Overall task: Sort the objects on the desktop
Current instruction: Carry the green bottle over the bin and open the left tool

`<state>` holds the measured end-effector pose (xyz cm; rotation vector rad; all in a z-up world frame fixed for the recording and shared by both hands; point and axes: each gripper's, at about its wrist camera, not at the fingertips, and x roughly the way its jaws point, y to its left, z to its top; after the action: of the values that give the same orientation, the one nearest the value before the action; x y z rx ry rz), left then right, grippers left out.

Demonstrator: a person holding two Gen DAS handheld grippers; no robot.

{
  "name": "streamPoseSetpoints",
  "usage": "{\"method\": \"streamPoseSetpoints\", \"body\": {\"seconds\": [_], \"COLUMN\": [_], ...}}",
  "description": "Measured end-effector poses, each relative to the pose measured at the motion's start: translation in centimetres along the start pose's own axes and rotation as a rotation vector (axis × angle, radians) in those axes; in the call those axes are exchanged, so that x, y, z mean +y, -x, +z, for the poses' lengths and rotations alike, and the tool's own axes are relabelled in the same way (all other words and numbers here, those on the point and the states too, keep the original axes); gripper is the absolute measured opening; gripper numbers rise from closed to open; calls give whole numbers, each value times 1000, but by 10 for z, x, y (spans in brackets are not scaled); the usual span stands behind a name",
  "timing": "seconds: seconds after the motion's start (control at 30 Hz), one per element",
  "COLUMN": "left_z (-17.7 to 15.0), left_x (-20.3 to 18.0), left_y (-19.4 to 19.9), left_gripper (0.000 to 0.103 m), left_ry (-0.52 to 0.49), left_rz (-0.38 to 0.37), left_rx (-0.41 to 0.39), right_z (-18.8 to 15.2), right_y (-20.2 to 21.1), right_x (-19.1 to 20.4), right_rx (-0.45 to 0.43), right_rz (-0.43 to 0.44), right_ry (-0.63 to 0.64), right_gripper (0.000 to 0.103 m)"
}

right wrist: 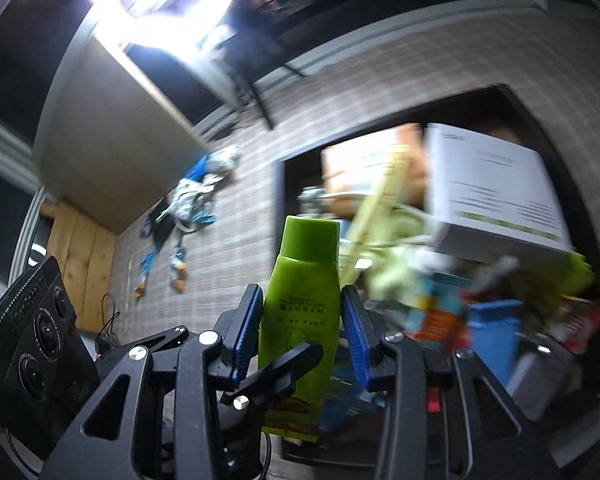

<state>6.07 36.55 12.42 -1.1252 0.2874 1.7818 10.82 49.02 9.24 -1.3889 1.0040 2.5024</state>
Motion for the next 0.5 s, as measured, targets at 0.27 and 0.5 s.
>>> {"method": "streamPoseSetpoints", "body": {"seconds": [0.27,0.5], "left_z": [5,4], "left_x": [-36,-22], "left_y": [-17,-8], "left_gripper": [28,45], "left_ry": [-65,-42], "left_rz": [6,89], "left_rx": [35,6], "right_z": [-4,2], "right_y": [21,30], "right_x": [-32,-38], "right_rx": [-22,-72], "right_rz": [-29,-38], "right_ry": [-31,-51], "right_gripper": [40,45]}}
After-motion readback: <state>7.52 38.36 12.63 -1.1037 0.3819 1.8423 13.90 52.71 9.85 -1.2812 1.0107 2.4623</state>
